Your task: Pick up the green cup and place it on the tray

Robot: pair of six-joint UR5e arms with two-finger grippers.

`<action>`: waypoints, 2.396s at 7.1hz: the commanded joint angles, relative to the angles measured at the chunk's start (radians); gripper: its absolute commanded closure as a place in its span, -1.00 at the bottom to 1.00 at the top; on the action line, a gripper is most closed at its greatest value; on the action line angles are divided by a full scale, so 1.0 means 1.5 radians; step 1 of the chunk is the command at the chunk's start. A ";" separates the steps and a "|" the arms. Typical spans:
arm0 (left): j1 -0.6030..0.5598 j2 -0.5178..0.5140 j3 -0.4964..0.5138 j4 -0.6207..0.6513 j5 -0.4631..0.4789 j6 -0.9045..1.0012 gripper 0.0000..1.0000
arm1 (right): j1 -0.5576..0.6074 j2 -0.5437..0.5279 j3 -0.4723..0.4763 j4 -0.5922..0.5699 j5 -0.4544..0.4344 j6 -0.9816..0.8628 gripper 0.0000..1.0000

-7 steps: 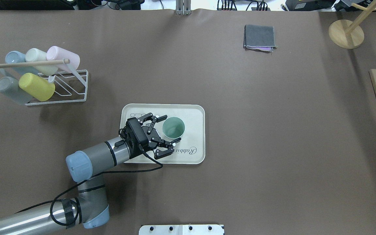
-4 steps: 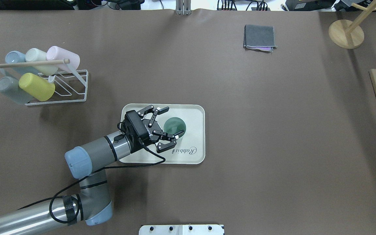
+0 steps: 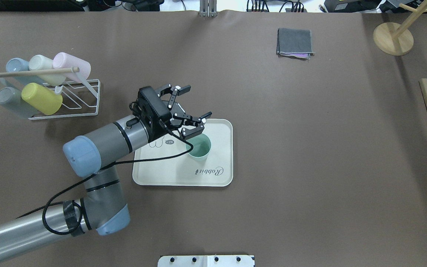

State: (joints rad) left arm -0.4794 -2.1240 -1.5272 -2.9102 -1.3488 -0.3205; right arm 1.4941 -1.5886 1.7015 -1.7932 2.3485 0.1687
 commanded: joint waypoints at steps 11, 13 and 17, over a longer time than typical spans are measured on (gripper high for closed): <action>-0.718 0.166 0.057 0.787 -0.705 -0.044 -0.97 | 0.000 0.001 0.003 -0.001 0.001 0.001 -1.00; -0.758 0.309 0.052 0.749 -0.768 -0.040 -0.97 | 0.000 0.000 -0.001 -0.001 -0.003 0.001 -1.00; -0.757 0.411 0.058 0.680 -0.724 0.020 -0.97 | 0.000 -0.003 0.001 0.004 -0.004 0.001 -1.00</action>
State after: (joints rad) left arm -1.6166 -1.5242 -1.4365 -1.8839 -2.4508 -0.2984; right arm 1.4941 -1.5923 1.7015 -1.7876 2.3428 0.1701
